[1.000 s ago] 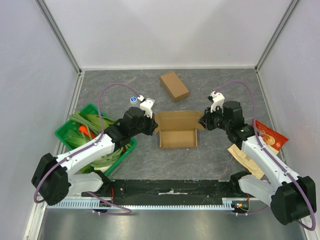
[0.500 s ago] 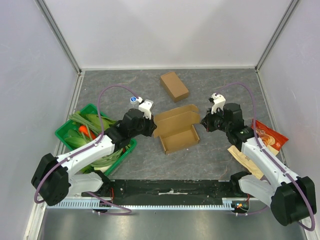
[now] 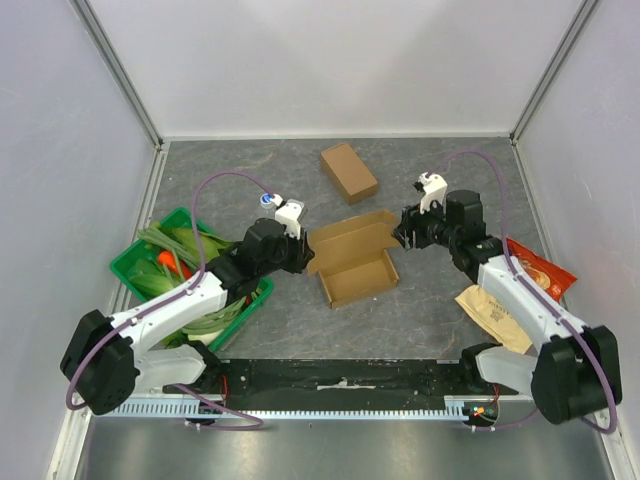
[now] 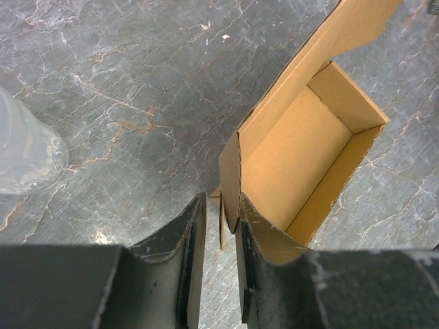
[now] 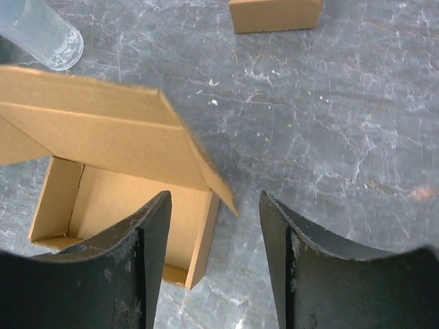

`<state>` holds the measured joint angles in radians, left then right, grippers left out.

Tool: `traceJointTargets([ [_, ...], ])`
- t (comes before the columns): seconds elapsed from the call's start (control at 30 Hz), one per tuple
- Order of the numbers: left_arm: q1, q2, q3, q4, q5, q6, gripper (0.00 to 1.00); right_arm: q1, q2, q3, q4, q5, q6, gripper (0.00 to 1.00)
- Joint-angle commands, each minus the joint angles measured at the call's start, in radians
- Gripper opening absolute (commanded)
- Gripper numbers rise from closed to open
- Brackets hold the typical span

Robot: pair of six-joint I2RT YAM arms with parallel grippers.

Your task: Fold the paper box

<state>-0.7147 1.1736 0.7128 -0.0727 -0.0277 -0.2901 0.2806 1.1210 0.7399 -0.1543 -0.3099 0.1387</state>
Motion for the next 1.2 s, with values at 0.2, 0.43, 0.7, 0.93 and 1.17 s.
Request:
traceJointTargets([
  [0.2, 0.001, -0.022, -0.039, 0.051, 0.017, -0.093, 0.31, -0.092, 0.145, 0.026, 0.213, -0.300, -0.088, 0.59],
  [0.43, 0.003, -0.017, -0.041, 0.059, 0.006, -0.093, 0.27, -0.092, 0.191, 0.016, 0.237, -0.370, -0.057, 0.40],
  [0.7, 0.001, 0.004, -0.030, 0.051, 0.000, -0.107, 0.14, -0.074, 0.183, 0.000, 0.228, -0.351, -0.025, 0.13],
  [0.93, -0.037, 0.029, -0.003, 0.103, -0.122, -0.173, 0.02, 0.060, 0.019, -0.080, 0.317, -0.048, 0.145, 0.00],
  [1.17, -0.156, 0.136, 0.114, 0.180, -0.409, -0.222, 0.02, 0.248, -0.113, -0.206, 0.480, 0.510, 0.260, 0.00],
])
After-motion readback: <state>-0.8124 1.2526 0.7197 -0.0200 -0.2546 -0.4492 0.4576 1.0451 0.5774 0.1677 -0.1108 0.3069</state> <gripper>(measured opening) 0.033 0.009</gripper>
